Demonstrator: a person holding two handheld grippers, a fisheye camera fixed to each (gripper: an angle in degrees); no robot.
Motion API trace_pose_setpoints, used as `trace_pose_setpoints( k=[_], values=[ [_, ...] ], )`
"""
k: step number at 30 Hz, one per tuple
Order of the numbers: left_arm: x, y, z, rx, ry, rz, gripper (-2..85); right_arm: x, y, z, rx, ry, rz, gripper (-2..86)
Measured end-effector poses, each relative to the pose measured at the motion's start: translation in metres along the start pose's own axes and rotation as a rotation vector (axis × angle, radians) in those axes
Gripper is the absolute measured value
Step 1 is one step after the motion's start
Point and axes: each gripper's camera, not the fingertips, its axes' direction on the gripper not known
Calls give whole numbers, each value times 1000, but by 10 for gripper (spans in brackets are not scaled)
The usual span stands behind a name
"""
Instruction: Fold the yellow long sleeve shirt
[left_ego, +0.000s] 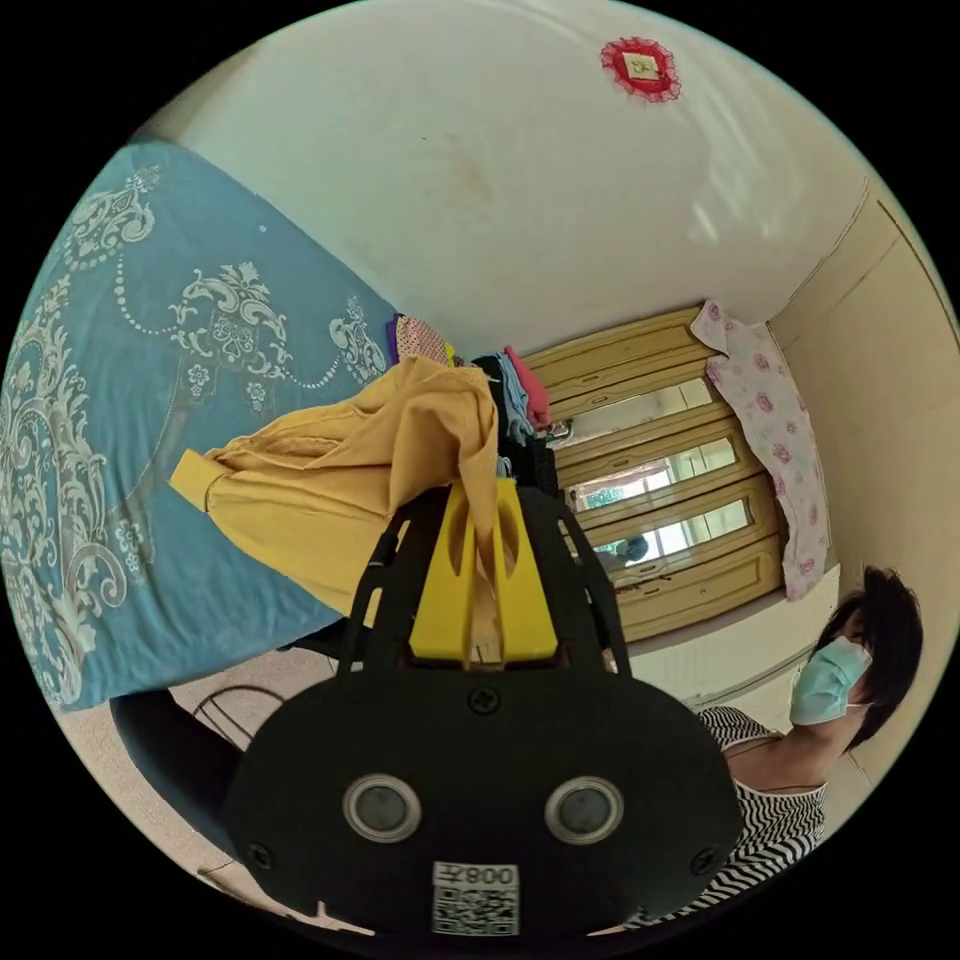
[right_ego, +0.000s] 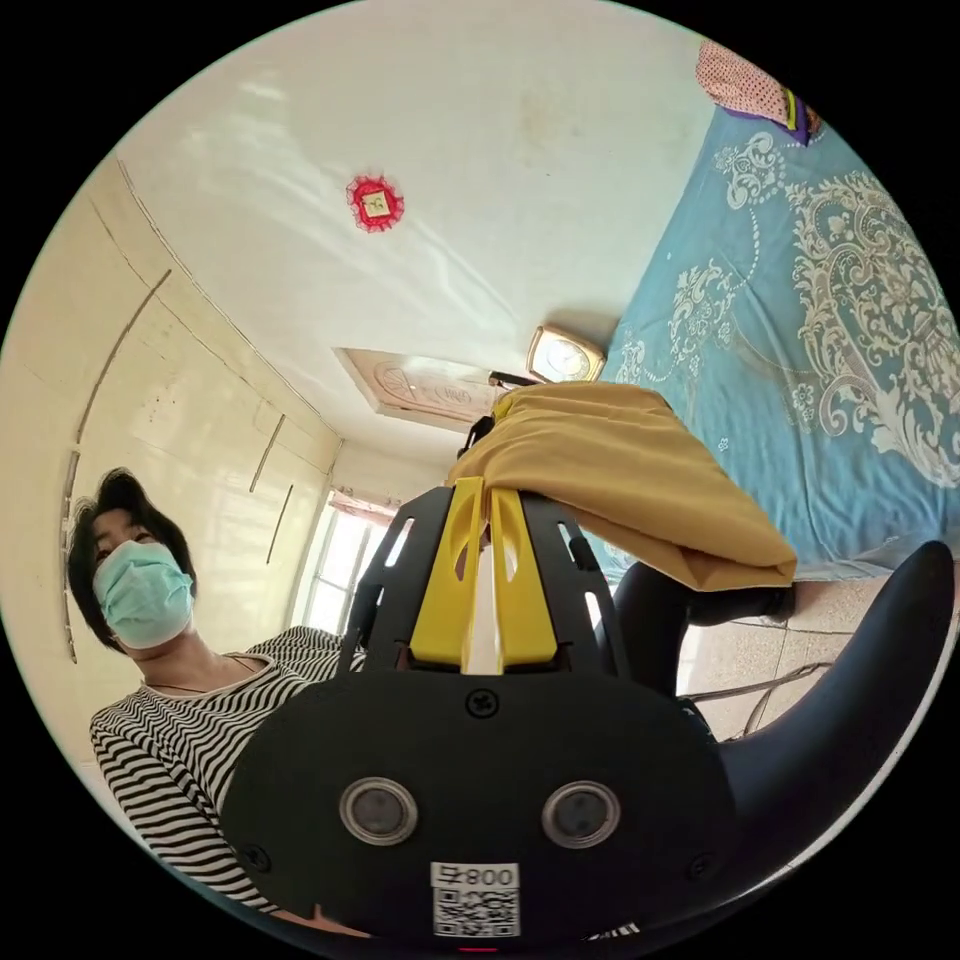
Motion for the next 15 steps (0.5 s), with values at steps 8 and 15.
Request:
trace_pose_setpoints(
  k=[8,15],
  values=[
    [100,-119,308,-185,162,152,28,-7,-33,-195,283,105,-141,5],
    [188,-184,540,-263,307,293,33,-83,-68,-343,438,349,-381,6]
  ],
)
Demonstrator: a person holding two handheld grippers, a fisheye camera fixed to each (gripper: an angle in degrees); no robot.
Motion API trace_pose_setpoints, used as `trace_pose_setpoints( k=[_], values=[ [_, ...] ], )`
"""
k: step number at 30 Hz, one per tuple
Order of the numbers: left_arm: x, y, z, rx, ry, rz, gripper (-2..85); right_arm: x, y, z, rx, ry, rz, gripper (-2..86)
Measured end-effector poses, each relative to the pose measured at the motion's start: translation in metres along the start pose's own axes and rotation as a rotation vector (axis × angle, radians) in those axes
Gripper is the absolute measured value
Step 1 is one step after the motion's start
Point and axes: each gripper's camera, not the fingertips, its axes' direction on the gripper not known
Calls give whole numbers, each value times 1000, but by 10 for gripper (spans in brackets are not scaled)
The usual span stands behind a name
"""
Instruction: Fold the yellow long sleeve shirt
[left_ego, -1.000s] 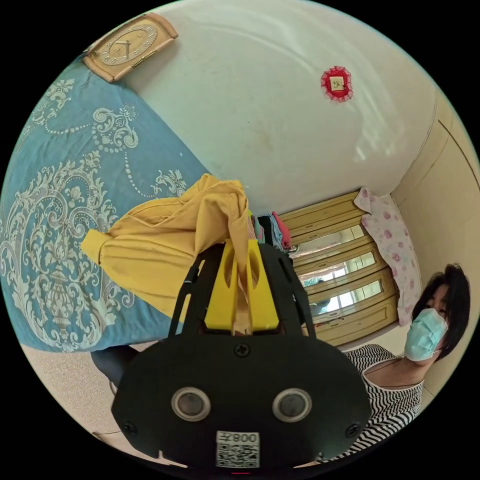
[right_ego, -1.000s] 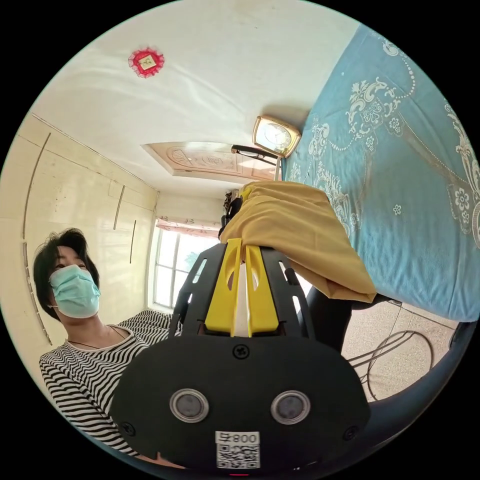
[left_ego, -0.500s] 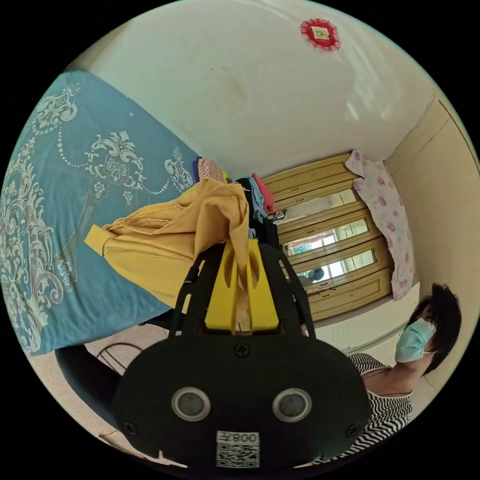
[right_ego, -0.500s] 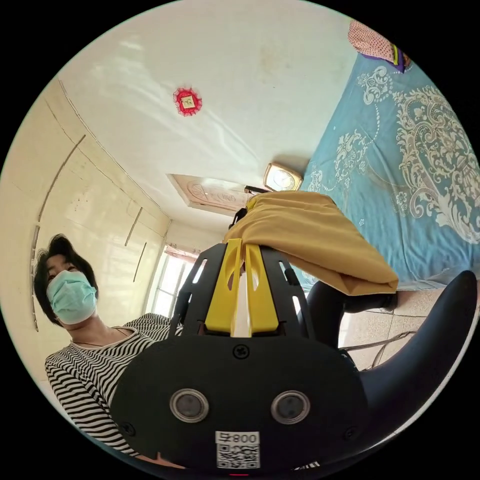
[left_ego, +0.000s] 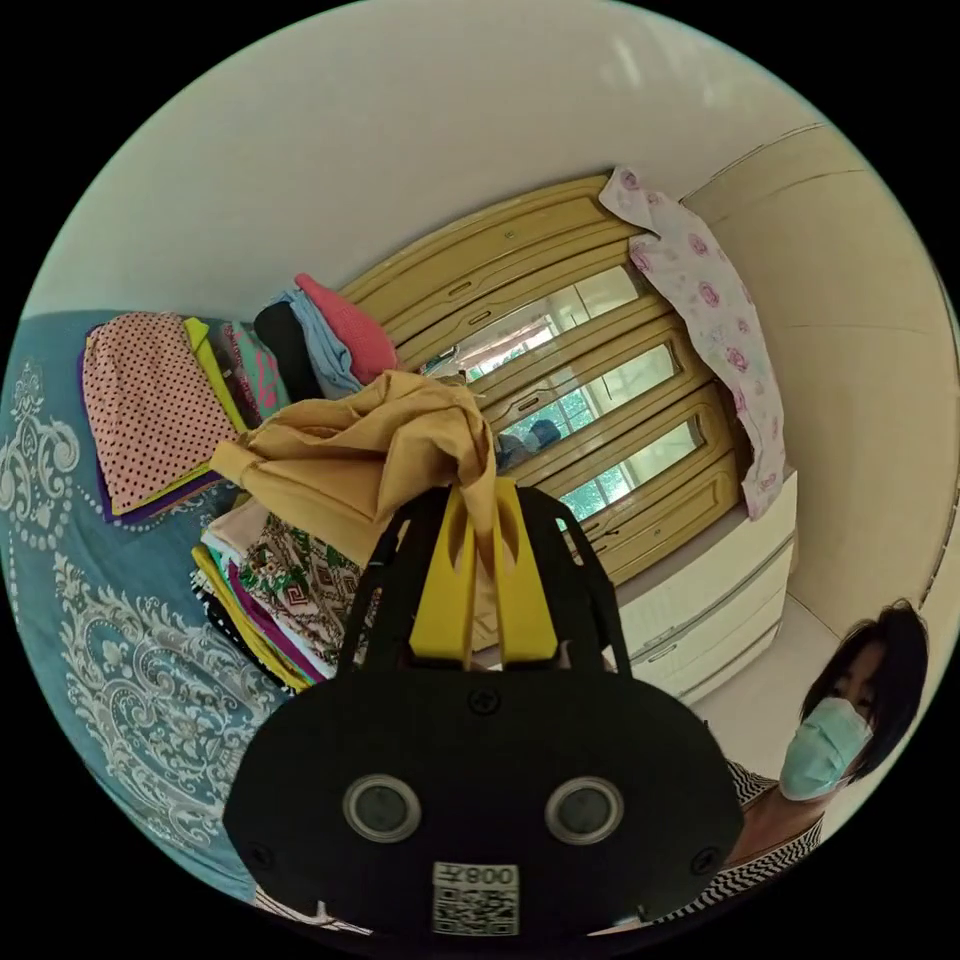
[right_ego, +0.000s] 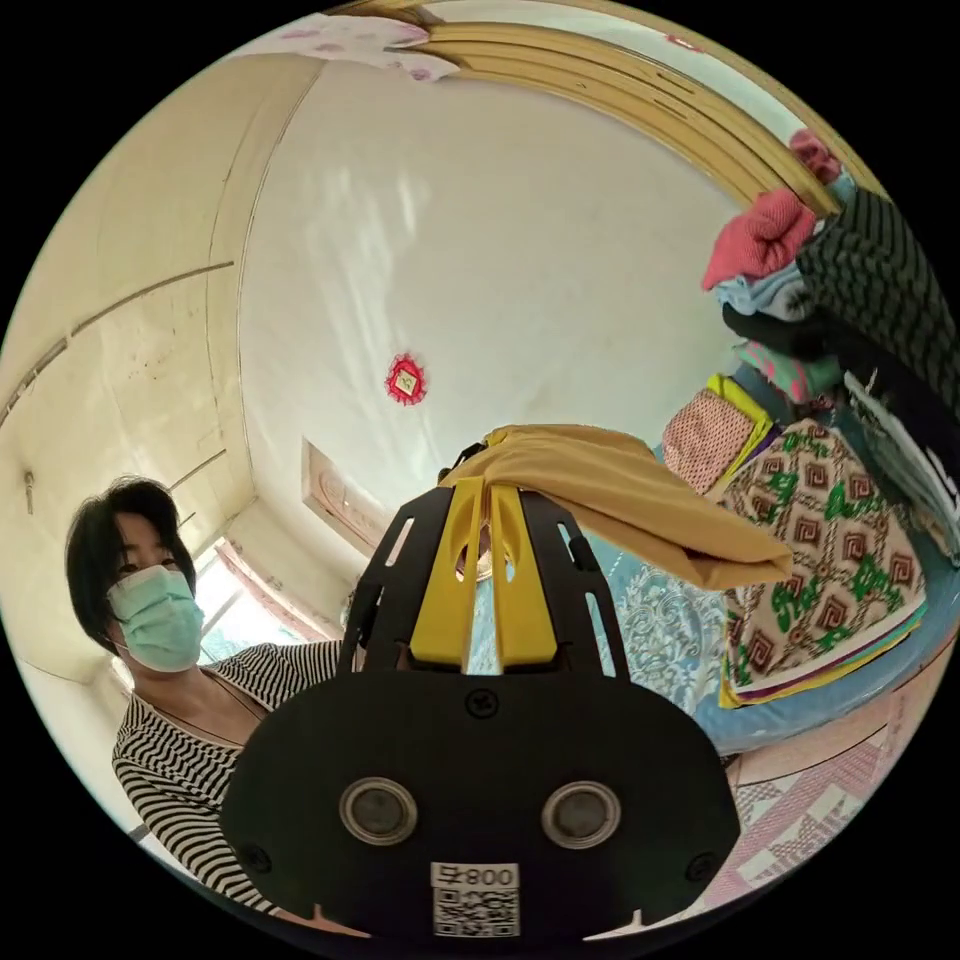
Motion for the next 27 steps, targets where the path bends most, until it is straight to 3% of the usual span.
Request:
trace_pose_setpoints(
  k=[6,11,18,27],
  values=[
    [-125,-15,155,-136,-41,-134,37,89,11,-54,22,212,68,8],
    [-250,19,235,-267,-163,-354,39,240,111,-59,3,265,423,8],
    [-285,1,287,-330,-169,-280,42,289,173,-54,83,140,488,7],
    [-317,-5,345,-371,-176,-263,43,297,211,-48,86,222,447,6]
  ],
)
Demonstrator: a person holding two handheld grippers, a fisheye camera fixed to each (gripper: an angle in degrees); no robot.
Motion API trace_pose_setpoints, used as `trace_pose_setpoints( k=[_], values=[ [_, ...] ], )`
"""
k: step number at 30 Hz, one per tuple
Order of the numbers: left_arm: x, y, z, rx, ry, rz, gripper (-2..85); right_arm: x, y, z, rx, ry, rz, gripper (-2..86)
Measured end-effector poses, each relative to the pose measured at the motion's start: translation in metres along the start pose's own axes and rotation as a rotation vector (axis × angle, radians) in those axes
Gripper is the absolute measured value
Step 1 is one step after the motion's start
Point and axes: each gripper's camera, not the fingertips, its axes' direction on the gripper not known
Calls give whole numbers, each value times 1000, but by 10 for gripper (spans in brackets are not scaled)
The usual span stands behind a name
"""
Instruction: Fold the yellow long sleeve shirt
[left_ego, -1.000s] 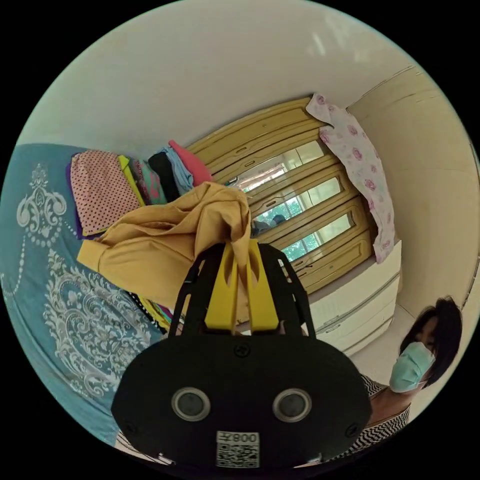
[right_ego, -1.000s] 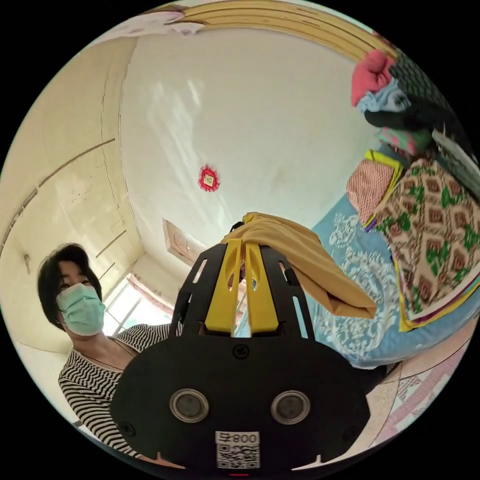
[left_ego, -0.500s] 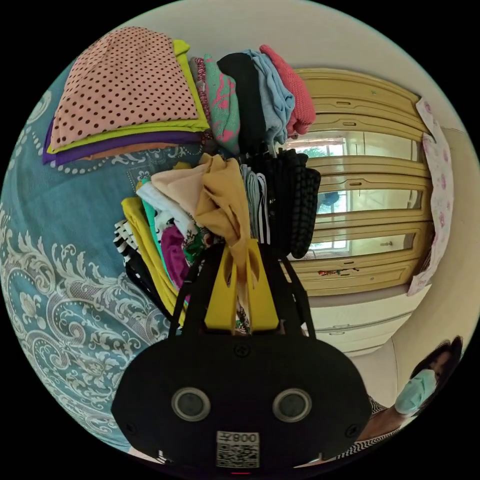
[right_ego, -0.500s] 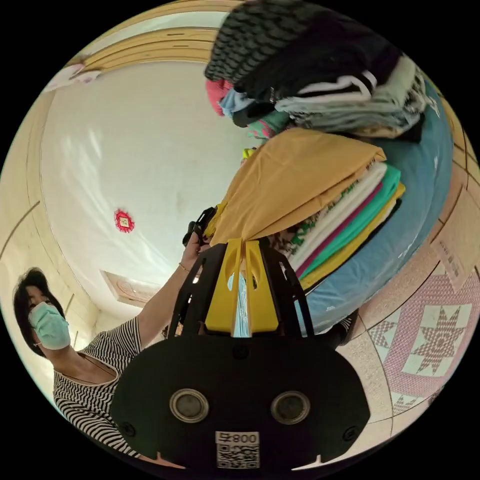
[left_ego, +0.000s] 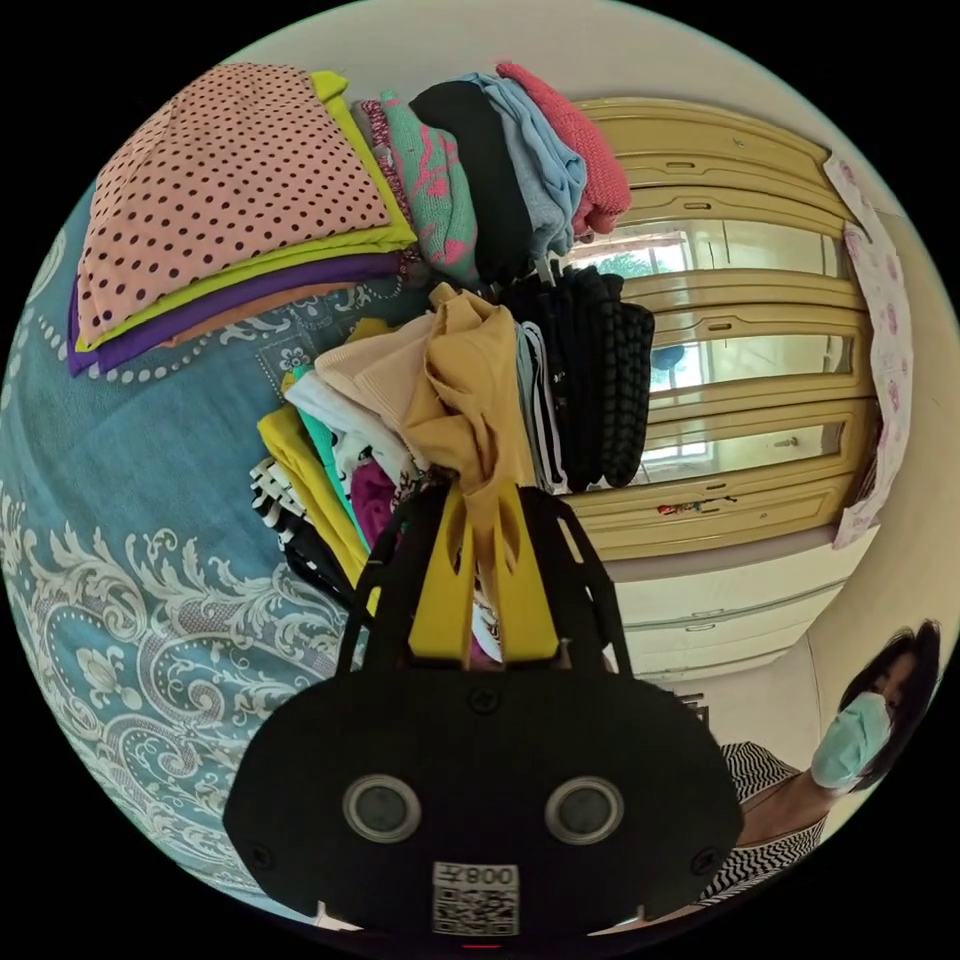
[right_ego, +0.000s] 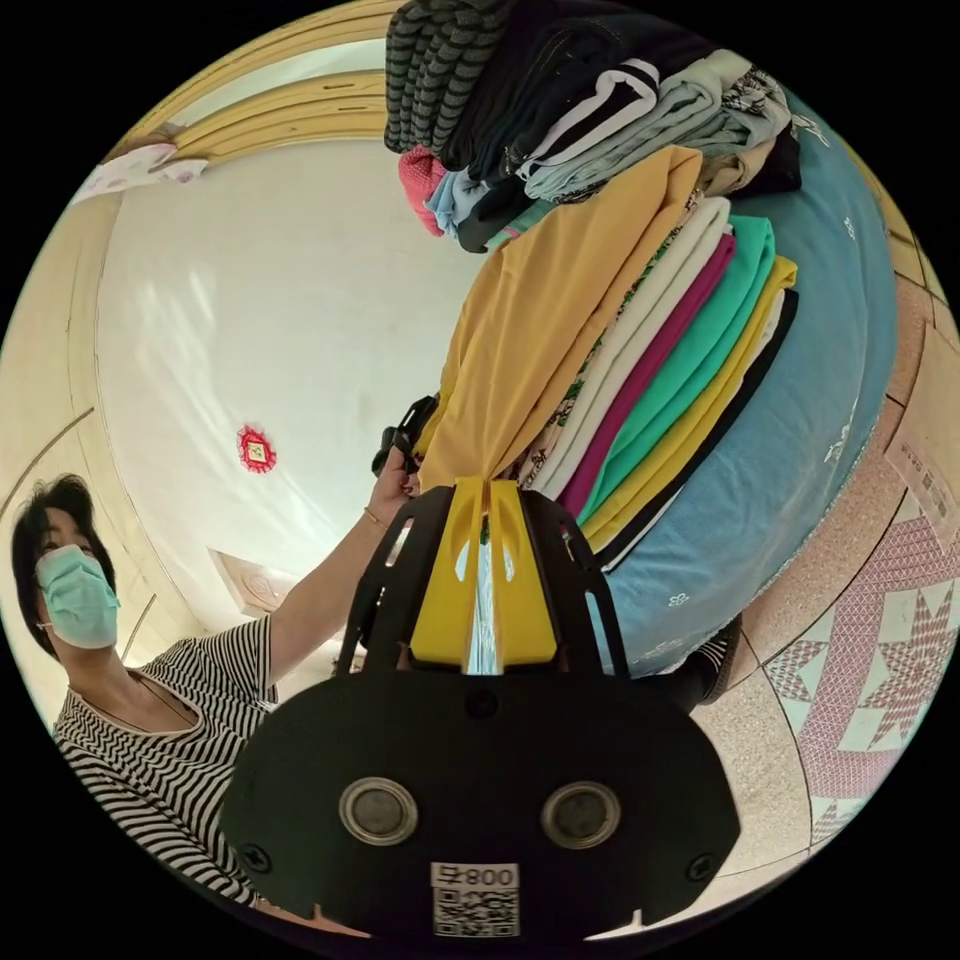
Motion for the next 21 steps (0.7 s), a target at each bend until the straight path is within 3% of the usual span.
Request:
trace_pose_setpoints(
  k=[7,17,21],
  values=[
    [-7,-1,-4,122,40,0,61,18,13,3,24,-18,8,10],
    [48,34,-18,386,-224,191,19,16,58,-24,178,-23,19,3],
    [56,39,-7,375,-215,258,8,-14,33,-23,191,38,-99,1]
  ],
)
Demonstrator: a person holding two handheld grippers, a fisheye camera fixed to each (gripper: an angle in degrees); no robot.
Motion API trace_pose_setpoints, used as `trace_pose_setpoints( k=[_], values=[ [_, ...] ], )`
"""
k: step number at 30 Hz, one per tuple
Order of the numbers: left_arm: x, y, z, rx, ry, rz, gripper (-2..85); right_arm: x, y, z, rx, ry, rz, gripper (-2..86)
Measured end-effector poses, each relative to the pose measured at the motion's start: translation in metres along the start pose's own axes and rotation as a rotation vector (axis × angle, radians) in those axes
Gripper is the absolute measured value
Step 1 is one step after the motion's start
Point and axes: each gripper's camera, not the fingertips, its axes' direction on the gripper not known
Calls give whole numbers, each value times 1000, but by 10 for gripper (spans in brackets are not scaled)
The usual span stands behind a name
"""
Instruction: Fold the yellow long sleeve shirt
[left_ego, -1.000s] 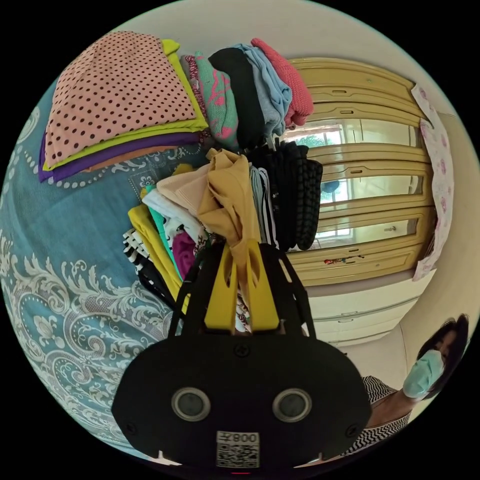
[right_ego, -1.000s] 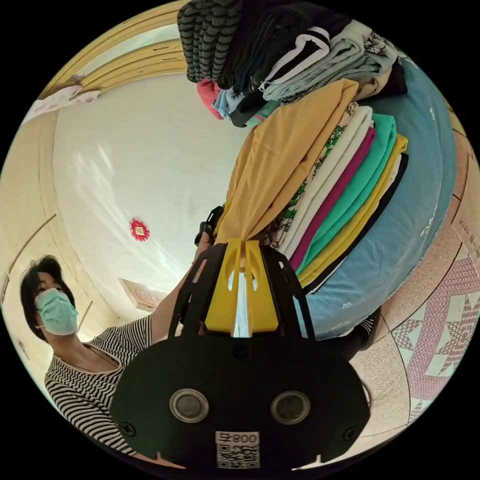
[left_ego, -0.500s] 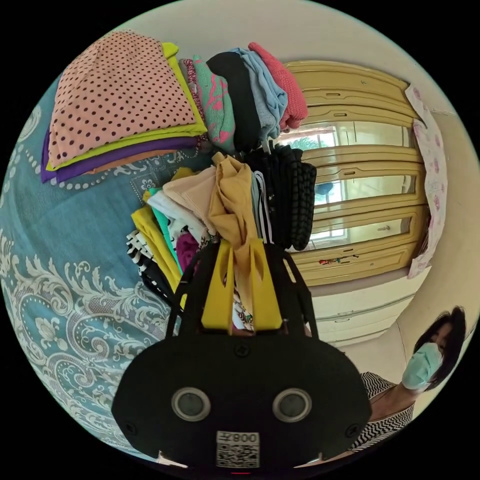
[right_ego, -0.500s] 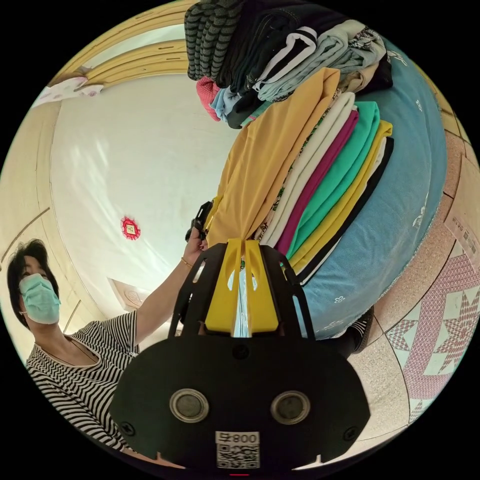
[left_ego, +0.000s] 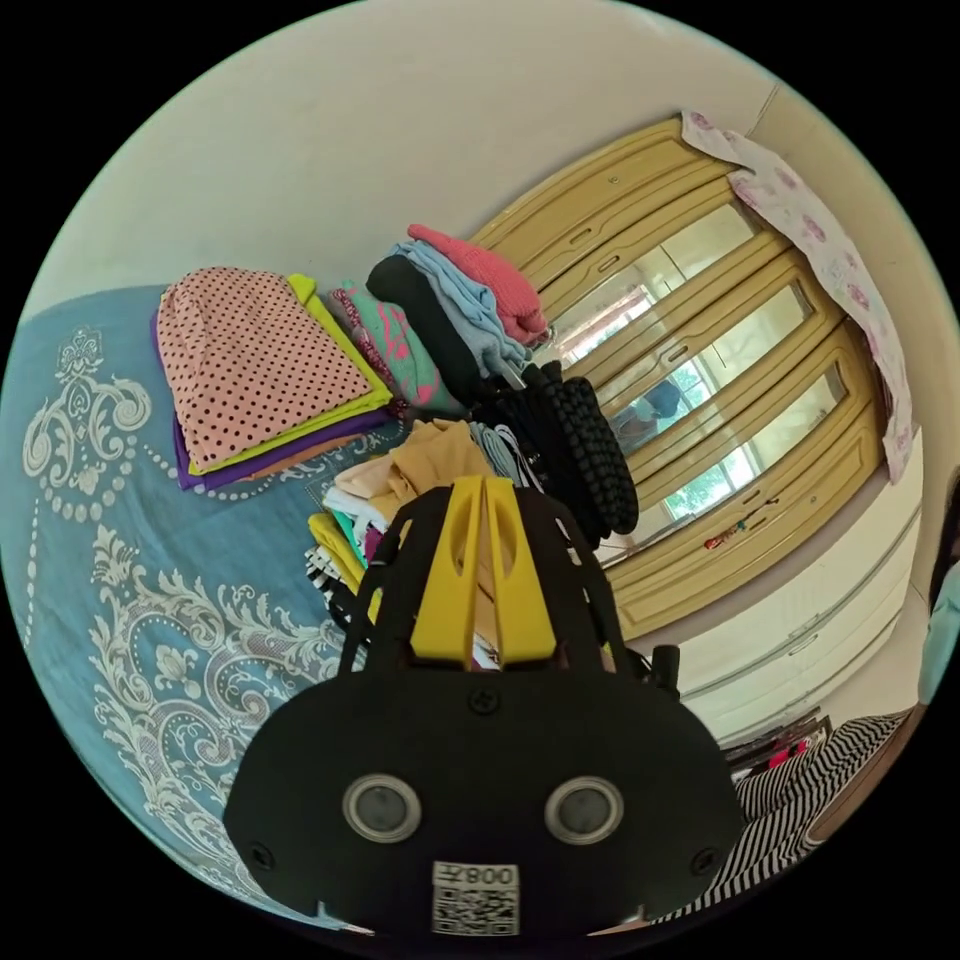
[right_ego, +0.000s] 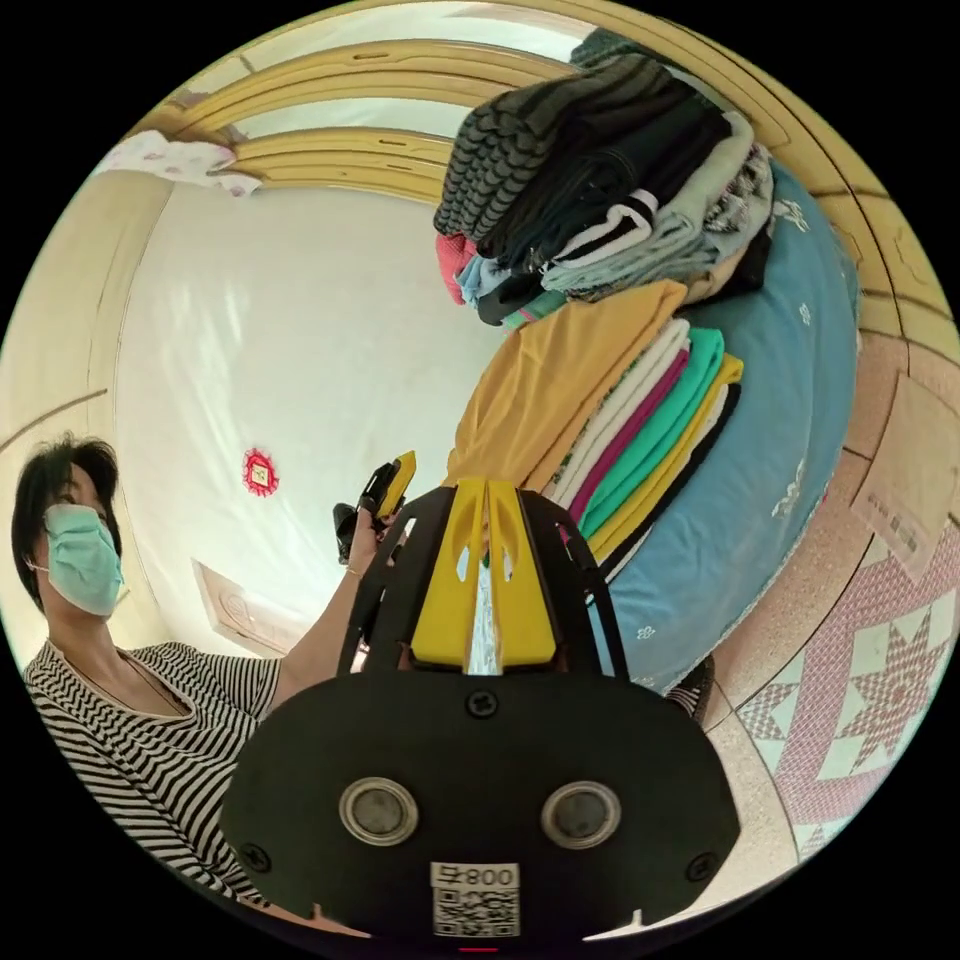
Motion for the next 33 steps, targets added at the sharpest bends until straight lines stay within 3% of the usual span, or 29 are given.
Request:
trace_pose_setpoints(
  k=[4,8,13,18,21,24,29,33],
  values=[
    [6,0,44,-164,-12,51,4,-33,-31,47,-76,114,-141,0],
    [-18,12,78,-326,-138,12,4,-35,-25,110,-232,301,-151,0],
    [-27,19,37,-199,-50,39,11,-45,-17,120,-194,284,-144,0],
    [-66,18,-20,-132,-193,36,39,-96,-9,116,-113,305,-266,0],
    [-109,15,-41,-143,-275,-59,59,-142,11,131,-87,235,-386,0],
    [-143,11,-52,-169,-359,-119,66,-167,43,186,-242,118,-442,0],
    [-195,0,-75,-127,-346,-244,68,-157,117,307,-540,-122,-309,0],
    [-226,-10,-84,-141,-322,-291,69,-165,136,360,-578,-133,-311,0]
  ],
)
